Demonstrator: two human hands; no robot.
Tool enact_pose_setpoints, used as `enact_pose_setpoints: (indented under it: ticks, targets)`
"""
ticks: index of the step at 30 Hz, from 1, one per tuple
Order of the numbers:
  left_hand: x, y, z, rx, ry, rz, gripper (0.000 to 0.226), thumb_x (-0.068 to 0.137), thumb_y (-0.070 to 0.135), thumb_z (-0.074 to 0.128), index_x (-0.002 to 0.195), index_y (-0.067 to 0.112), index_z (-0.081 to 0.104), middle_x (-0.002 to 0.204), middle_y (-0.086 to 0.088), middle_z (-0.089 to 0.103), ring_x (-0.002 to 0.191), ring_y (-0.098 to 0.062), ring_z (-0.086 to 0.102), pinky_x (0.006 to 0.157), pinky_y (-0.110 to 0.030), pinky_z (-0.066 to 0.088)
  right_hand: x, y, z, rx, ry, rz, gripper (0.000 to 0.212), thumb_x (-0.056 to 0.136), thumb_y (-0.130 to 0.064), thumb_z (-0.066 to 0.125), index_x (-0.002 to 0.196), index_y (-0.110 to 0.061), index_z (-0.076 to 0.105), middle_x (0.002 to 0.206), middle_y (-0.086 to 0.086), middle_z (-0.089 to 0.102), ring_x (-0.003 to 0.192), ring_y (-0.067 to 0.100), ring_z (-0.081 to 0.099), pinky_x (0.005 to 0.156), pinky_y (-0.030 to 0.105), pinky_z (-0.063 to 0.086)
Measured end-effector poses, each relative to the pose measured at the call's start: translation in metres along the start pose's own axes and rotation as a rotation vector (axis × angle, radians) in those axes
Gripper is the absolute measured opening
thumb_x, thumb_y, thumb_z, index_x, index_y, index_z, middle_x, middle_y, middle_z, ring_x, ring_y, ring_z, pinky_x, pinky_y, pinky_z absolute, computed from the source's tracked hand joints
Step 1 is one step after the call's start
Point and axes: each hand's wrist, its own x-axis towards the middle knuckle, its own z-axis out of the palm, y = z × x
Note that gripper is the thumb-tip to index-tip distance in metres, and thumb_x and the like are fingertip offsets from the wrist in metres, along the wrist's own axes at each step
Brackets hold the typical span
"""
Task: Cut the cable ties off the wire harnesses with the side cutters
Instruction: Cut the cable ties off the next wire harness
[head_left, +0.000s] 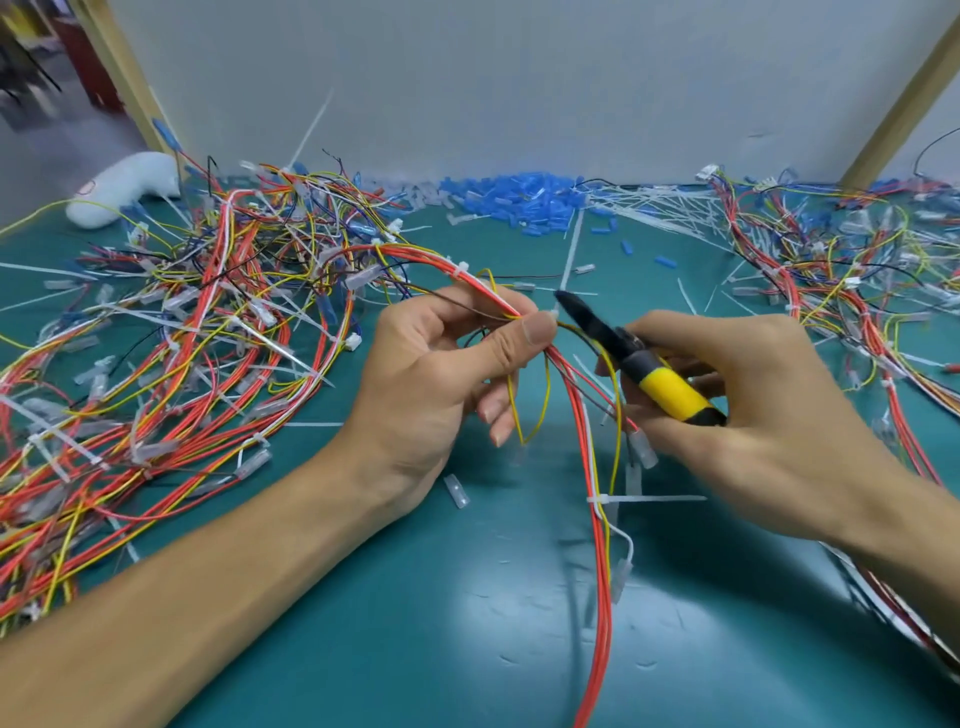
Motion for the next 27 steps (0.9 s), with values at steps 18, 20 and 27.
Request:
enact_pose_setpoints:
  ticks: [18,20,27]
  targets:
    - [-0.001,0.001,-0.002,0.103,-0.008,0.079,0.006,0.084,0.01,0.07,0.089,0.008,0.068,0.059,0.007,0.057,0.041,-0.015,0.032,0.038,-0.021,0.036,0.001,0.001,-0.009,-0.019,-0.109,0.047,0.017,0.073,-0.021,0.069,0.089,-0.017,0.071,0.068,0.015,0.059,0.066,0.037,0.046,0.059,0.051,0.051]
    - [-0.001,0.001,-0.001,0.129,-0.009,0.104,0.006,0.084,0.009,0.07,0.089,0.007,0.068,0.061,0.007,0.057,0.041,-0.016,0.032,0.038,-0.021,0.036,0.001,0.002,-0.009,-0.038,-0.108,0.042,0.015,0.075,-0.02,0.069,0.087,-0.012,0.069,0.067,0.017,0.055,0.066,0.037,0.042,0.057,0.052,0.049]
    - [-0.001,-0.001,-0.001,0.179,-0.001,0.152,0.009,0.085,0.008,0.071,0.093,0.006,0.068,0.07,0.006,0.062,0.039,-0.015,0.035,0.038,-0.021,0.037,-0.001,-0.001,-0.013,-0.101,-0.096,0.02,0.01,0.074,-0.021,0.067,0.083,-0.017,0.068,0.061,0.011,0.052,0.059,0.03,0.038,0.048,0.045,0.041]
